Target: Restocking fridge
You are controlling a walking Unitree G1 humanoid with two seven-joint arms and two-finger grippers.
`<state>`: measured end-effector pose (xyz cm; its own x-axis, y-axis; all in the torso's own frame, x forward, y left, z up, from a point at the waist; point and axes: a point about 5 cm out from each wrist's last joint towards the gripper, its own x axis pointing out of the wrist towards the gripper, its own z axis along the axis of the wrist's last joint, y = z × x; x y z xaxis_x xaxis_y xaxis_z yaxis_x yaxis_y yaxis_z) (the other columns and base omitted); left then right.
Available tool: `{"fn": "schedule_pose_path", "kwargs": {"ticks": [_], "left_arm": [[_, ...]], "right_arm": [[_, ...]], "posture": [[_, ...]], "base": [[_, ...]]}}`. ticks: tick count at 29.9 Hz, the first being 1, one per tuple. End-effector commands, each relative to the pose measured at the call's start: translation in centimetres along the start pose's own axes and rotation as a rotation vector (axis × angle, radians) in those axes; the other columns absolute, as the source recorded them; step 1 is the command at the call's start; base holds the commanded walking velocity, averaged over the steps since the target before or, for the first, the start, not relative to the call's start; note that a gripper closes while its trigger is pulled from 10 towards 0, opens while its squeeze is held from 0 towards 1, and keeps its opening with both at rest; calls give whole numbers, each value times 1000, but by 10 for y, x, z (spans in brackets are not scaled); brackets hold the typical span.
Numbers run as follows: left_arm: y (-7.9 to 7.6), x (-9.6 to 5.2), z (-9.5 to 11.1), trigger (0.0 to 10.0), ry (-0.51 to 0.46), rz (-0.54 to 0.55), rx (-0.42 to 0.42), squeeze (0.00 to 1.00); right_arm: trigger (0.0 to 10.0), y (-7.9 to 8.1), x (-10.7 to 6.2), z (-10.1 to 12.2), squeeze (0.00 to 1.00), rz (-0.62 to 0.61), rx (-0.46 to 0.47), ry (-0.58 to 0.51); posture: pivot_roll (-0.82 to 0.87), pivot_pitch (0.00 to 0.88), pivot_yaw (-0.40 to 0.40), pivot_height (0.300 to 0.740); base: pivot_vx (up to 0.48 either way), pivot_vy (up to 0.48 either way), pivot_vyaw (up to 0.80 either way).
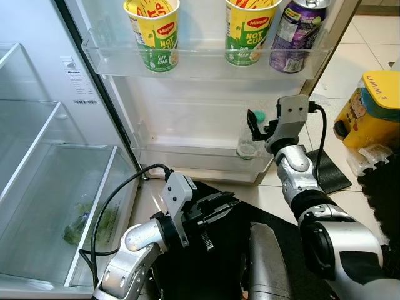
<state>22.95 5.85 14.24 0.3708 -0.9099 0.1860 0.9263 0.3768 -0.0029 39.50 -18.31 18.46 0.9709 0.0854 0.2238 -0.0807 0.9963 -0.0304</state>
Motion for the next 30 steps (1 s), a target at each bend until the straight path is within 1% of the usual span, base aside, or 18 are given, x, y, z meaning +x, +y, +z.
{"fn": "schedule_pose_path", "kwargs": {"ticks": [1, 2, 4, 6, 8, 10, 12, 13, 14, 15, 18, 20, 21, 24, 30], "left_arm": [[-3, -3, 1, 10000, 9, -16, 2, 0], [-2, -3, 1, 10000, 10, -15, 2, 0], [-2, -4, 1, 10000, 10, -12, 1, 0], [-2, -4, 1, 10000, 10, -11, 1, 0], [-1, -5, -1, 10000, 12, -2, 0, 0], [-1, -5, -1, 10000, 13, 0, 1, 0], [0, -6, -2, 10000, 14, 5, 1, 0], [1, -6, -2, 10000, 15, 9, 2, 0], [1, -6, -2, 10000, 15, 9, 2, 0], [2, -7, -2, 10000, 16, 11, 3, 0], [4, -8, -2, 10000, 18, 18, 6, 0], [4, -8, -3, 10000, 18, 20, 8, 0], [6, -9, -3, 10000, 19, 25, 9, 0], [7, -10, -4, 10000, 21, 30, 12, 0], [12, -13, -6, 10000, 24, 54, 14, 0]], "right_arm": [[10000, 2, 1, 1, 75, 14, 13, 0], [10000, 2, 2, 3, 0, 19, 8, -9], [10000, 3, 3, 8, 0, 46, -1, -42], [10000, 4, 3, 10, 0, 55, -2, -51], [10000, 5, 4, 17, 0, 74, 19, -100], [10000, 5, 4, 19, 0, 78, 25, -114], [10000, 6, 4, 23, 0, 89, 52, -140], [10000, 7, 5, 25, 0, 104, 80, -153], [10000, 7, 5, 25, 0, 104, 80, -153], [10000, 8, 5, 26, 0, 115, 100, -162], [10000, 12, 3, 28, 0, 174, 151, -177], [10000, 14, 2, 28, 0, 190, 152, -174], [10000, 17, -1, 26, 0, 232, 147, -171], [10000, 18, -4, 25, 0, 267, 141, -174], [10000, 20, -13, 31, 0, 350, 144, -200]], "posture": [[59, 296, 43, 471], [56, 294, 42, 471], [55, 293, 41, 471], [55, 293, 41, 471], [47, 285, 39, 471], [47, 285, 39, 471], [47, 280, 38, 471], [46, 278, 37, 471], [46, 278, 37, 471], [46, 278, 37, 471], [40, 264, 35, 471], [39, 263, 34, 471], [37, 256, 31, 471], [34, 249, 29, 471], [18, 233, 34, 471]], "base": [[0, 0, 0], [0, 0, 0], [0, 0, 0], [0, 0, 0], [0, 0, 0], [0, 0, 0], [0, 0, 0], [0, 0, 0], [0, 0, 0], [0, 0, 0], [0, 0, 0], [0, 0, 0], [0, 0, 0], [0, 0, 0], [0, 0, 0]]}}
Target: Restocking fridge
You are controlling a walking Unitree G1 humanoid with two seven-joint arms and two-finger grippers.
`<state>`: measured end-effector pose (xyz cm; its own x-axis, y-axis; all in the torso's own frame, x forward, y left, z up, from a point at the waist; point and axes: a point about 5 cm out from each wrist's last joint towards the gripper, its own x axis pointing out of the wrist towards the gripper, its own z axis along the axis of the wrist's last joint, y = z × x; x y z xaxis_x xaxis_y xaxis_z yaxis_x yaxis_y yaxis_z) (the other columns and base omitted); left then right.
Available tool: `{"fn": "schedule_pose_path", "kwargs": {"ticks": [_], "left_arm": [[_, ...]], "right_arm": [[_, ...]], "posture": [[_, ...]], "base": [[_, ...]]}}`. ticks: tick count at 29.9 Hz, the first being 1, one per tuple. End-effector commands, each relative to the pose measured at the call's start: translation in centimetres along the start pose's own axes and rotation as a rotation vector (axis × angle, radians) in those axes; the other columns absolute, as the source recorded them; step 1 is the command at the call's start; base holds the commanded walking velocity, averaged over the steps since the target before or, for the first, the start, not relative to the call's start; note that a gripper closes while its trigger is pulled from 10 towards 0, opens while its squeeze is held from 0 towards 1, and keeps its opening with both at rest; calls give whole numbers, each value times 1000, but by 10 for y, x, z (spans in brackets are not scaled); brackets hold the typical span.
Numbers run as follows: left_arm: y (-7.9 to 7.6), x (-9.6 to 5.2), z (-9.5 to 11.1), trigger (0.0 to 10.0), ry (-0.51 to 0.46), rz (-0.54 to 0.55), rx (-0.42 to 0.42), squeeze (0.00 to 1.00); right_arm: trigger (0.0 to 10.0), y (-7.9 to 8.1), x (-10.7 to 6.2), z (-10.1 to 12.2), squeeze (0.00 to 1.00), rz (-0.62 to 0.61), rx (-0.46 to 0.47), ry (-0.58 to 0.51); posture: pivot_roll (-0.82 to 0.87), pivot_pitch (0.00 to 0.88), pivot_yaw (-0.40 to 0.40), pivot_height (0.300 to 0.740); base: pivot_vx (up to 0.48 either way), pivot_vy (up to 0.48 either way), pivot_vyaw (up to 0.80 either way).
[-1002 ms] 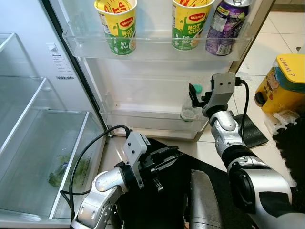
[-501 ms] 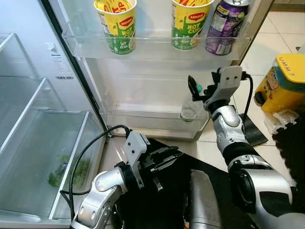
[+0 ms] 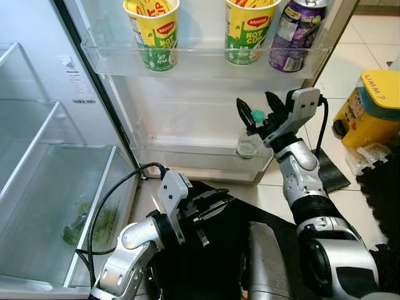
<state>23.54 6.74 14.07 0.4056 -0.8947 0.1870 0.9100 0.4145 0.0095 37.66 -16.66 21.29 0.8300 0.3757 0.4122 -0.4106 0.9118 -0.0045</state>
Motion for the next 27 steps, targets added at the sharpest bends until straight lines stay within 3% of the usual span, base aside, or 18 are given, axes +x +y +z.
{"fn": "schedule_pose_path", "kwargs": {"ticks": [1, 4, 11, 19, 27], "left_arm": [[5, -7, -6, 10000, 25, 23, -4, 0], [7, -8, -6, 10000, 24, 27, -3, 0], [16, -9, -7, 10000, 27, 49, 8, 0], [26, -13, -12, 10000, 32, 105, 9, 0], [38, -30, -35, 10000, 77, 214, -46, 0]], "right_arm": [[10000, 5, -5, 3, 0, 57, 22, -3], [10000, 7, -6, 4, 0, 78, 29, -1], [10000, 29, -19, 2, 0, 269, 74, 52], [10000, 44, -32, -10, 0, 342, 137, 117], [10000, 57, -61, -53, 0, 360, 161, 302]], "posture": [[14, 228, 36, 471], [11, 220, 38, 471], [7, 194, 35, 471], [5, 168, 29, 471], [4, 122, 21, 471]], "base": [[0, 0, 0], [0, 0, 0], [0, 0, 0], [0, 0, 0], [0, 0, 0]]}}
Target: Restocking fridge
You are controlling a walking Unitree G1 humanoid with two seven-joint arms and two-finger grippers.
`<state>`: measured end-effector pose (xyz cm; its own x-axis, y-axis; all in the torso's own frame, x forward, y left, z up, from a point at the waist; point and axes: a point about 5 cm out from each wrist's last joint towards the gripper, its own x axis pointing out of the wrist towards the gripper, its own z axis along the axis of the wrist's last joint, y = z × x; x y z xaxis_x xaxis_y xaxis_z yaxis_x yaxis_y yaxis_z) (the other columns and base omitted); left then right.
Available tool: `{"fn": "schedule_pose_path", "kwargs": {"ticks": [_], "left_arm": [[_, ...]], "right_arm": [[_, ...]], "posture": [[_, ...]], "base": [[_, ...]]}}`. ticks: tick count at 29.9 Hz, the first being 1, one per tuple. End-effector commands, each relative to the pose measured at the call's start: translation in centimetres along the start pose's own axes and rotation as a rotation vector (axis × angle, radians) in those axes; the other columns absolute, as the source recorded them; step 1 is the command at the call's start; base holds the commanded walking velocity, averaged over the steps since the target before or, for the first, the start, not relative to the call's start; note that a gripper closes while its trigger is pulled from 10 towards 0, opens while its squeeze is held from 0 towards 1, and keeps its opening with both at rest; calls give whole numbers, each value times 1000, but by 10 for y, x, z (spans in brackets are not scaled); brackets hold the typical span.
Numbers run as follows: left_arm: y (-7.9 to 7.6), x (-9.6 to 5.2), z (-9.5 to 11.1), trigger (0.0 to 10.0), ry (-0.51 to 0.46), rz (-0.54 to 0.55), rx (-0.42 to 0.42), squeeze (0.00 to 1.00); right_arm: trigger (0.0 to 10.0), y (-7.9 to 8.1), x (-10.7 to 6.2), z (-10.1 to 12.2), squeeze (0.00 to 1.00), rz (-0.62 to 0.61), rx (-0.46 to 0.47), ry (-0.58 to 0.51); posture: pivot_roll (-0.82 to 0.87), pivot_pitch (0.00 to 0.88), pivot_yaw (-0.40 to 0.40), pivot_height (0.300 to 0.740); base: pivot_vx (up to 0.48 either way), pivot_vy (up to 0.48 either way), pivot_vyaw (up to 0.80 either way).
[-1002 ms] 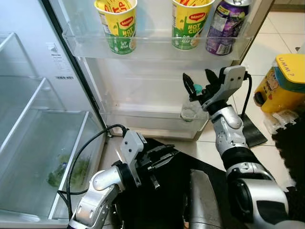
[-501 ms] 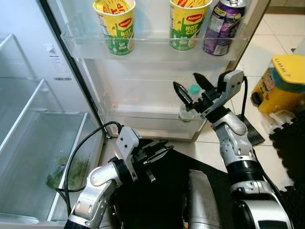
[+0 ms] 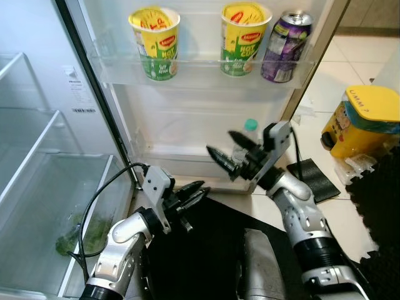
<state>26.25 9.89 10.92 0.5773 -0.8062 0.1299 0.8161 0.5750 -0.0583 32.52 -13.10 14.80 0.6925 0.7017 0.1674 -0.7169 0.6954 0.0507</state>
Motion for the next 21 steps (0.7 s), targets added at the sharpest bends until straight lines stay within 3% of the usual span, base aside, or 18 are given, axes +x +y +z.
{"fn": "schedule_pose_path", "kwargs": {"ticks": [1, 5, 11, 14, 16, 18, 21], "left_arm": [[3, -9, -12, 10000, 34, 35, -17, 0], [7, -14, -22, 10000, 55, 72, -42, 0], [16, -31, -53, 10000, 113, 197, -140, 0], [18, -37, -65, 10000, 140, 232, -169, 0], [18, -37, -65, 10000, 140, 232, -169, 0], [17, -48, -81, 10000, 193, 267, -212, 0], [14, -65, -101, 10000, 272, 325, -256, 0]], "right_arm": [[10000, 3, -4, -16, 0, 4, 9, 66], [10000, 2, -12, -32, 0, -23, 17, 122], [10000, -2, -47, -84, 0, -134, 68, 347], [10000, -5, -60, -98, 0, -194, 80, 400], [10000, -5, -60, -98, 0, -194, 80, 400], [10000, -6, -77, -114, 0, -260, 137, 454], [10000, -6, -96, -128, 0, -339, 146, 514]], "posture": [[3, 118, 20, 471], [-2, 106, 17, 471], [-9, 73, 1, 471], [-12, 61, -3, 471], [-12, 61, -3, 471], [-14, 57, -4, 471], [-18, 51, -3, 471]], "base": [[0, 0, 0], [0, 0, 0], [0, 0, 0], [0, 0, 0], [0, 0, 0], [0, 0, 0], [0, 0, 0]]}}
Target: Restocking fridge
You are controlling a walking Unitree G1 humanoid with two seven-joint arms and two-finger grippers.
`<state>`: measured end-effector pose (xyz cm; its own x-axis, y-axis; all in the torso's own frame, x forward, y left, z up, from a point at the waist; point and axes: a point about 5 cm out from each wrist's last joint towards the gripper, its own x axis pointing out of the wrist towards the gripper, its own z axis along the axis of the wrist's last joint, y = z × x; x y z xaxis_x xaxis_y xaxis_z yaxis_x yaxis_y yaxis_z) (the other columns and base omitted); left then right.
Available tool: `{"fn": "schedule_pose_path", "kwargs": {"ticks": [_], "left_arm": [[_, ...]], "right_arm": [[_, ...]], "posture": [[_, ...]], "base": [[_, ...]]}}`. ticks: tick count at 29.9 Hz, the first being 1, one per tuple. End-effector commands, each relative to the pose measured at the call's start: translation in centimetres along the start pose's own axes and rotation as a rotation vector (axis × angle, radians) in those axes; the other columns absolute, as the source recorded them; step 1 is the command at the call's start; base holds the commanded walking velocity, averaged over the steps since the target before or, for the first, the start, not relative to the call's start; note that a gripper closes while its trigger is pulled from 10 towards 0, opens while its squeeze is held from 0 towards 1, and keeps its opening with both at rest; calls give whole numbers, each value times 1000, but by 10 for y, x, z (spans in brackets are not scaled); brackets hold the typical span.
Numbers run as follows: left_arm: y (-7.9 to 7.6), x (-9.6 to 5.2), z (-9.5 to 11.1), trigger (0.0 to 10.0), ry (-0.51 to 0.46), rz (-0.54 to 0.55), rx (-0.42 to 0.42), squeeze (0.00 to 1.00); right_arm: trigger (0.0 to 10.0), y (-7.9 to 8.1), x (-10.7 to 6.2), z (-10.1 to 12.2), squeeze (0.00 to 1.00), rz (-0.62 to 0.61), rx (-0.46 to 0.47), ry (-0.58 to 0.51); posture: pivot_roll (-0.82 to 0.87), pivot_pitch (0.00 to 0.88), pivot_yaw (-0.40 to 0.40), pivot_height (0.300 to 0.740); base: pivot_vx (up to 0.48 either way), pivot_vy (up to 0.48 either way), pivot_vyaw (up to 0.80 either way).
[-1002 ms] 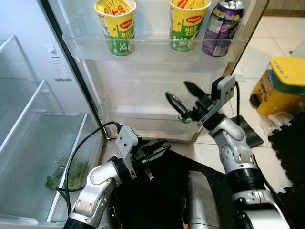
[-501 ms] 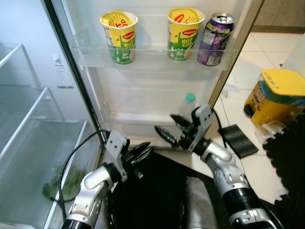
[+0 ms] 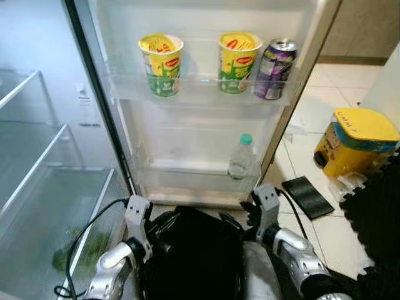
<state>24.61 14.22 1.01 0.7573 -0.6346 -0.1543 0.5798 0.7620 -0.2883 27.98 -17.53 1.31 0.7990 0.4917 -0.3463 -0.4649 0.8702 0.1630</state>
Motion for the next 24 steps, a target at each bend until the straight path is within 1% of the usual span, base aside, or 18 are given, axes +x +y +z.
{"fn": "schedule_pose_path", "kwargs": {"ticks": [1, 2, 4, 5, 6, 7, 8, 10, 11, 12, 14, 16, 24], "left_arm": [[1, -6, -12, 10000, 36, 28, -16, 0], [4, -10, -19, 10000, 62, 57, -39, 0], [6, -15, -28, 10000, 89, 87, -67, 0], [9, -20, -35, 10000, 119, 119, -87, 0], [9, -20, -35, 10000, 119, 119, -87, 0], [12, -25, -41, 10000, 140, 147, -103, 0], [12, -25, -41, 10000, 140, 147, -103, 0], [18, -36, -51, 10000, 175, 212, -146, 0], [20, -40, -55, 10000, 187, 245, -170, 0], [20, -40, -55, 10000, 187, 245, -170, 0], [23, -46, -61, 10000, 203, 296, -204, 0], [24, -50, -67, 10000, 222, 326, -217, 0], [24, -59, -77, 10000, 273, 384, -245, 0]], "right_arm": [[10000, -5, -6, -10, 0, -40, 10, 24], [10000, -7, -9, -16, 0, -71, 13, 45], [10000, -10, -13, -23, 0, -104, 21, 68], [10000, -13, -17, -32, 0, -143, 30, 110], [10000, -13, -17, -32, 0, -143, 30, 110], [10000, -16, -21, -39, 0, -180, 33, 141], [10000, -16, -21, -39, 0, -180, 33, 141], [10000, -21, -30, -53, 0, -249, 25, 212], [10000, -21, -33, -58, 0, -264, 48, 238], [10000, -21, -33, -58, 0, -264, 48, 238], [10000, -23, -39, -66, 0, -284, 96, 260], [10000, -24, -44, -72, 0, -311, 141, 266], [10000, -23, -51, -84, 0, -348, 165, 307]], "posture": [[-18, 51, -3, 471], [-22, 45, -3, 471], [-22, 46, -2, 471], [-24, 40, -4, 471], [-24, 40, -4, 471], [-26, 37, -5, 471], [-26, 37, -5, 471], [-27, 27, -5, 471], [-29, 21, -5, 471], [-29, 21, -5, 471], [-30, 15, -6, 471], [-31, 2, -10, 476], [-37, 0, -13, 506]], "base": [[0, 0, 0], [0, 0, 0], [0, 0, 0], [0, 0, 0], [0, 0, 0], [0, 0, 0], [0, 0, 0], [0, 0, 0], [0, 0, 0], [0, 0, 0], [0, 0, 0], [0, 0, 0], [0, 0, 0]]}}
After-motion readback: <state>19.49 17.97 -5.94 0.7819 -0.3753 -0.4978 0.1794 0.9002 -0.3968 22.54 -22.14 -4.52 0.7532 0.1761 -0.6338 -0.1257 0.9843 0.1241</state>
